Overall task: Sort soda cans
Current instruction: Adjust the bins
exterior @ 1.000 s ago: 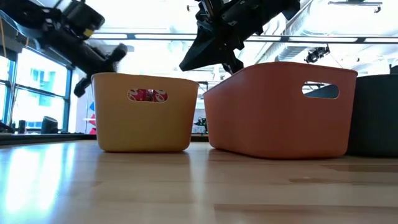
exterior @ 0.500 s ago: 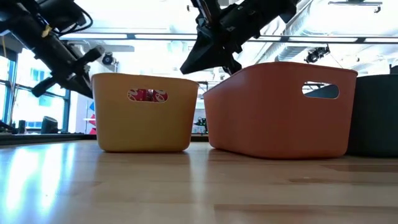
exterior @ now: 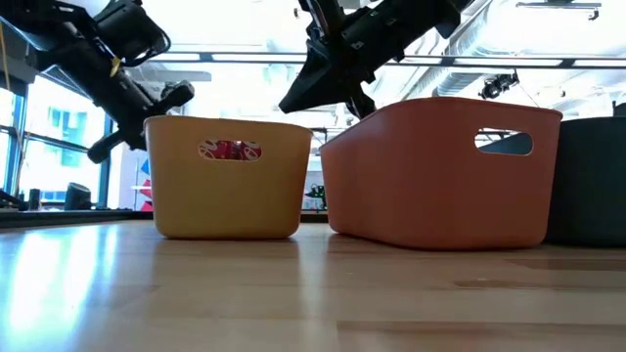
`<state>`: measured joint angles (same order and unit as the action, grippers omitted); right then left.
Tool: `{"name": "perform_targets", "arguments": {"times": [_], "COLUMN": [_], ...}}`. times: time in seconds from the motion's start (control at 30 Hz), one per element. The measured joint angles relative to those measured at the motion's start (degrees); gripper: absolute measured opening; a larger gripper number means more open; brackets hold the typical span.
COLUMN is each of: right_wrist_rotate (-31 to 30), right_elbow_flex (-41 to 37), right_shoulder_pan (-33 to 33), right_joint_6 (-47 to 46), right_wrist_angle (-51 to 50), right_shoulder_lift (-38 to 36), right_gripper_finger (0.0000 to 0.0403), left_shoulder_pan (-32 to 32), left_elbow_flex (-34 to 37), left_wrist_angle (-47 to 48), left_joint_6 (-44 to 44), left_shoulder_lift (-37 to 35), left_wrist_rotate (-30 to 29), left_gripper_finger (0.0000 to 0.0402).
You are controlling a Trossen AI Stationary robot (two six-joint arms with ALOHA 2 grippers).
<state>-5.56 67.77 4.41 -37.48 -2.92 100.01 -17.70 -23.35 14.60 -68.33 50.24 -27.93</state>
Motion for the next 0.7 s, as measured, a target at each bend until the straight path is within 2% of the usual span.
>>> {"name": "perform_targets", "arguments": {"times": [0.17,0.3,0.57,0.7], "right_wrist_rotate": [0.0,0.0,0.0,0.0], "right_elbow_flex": [0.0,0.0,0.0,0.0], "right_shoulder_pan": [0.5,0.5,0.4,0.0], "right_joint_6": [0.0,0.0,1.4,3.7], "right_wrist_angle": [0.2,1.0,3.7,4.4], "right_shoulder_lift": [0.0,0.0,-0.1,-2.1], "right_gripper_finger": [0.0000,0.0000,0.0000,0.0000], "left_shoulder_pan": [-2.8,-5.7,-9.3,-12.0], "left_elbow_flex": [0.0,-0.1,-0.1,-0.9], "left_wrist_angle": [-3.6,-12.0,-28.2,-36.0], "left_joint_6": [2.6,6.1,7.8,9.7], "left_shoulder_lift": [1.8,4.5,14.5,15.4], "left_wrist_rotate": [-0.4,-0.1,5.4,9.0], "left_gripper_finger": [0.0000,0.0000,0.0000,0.0000]}}
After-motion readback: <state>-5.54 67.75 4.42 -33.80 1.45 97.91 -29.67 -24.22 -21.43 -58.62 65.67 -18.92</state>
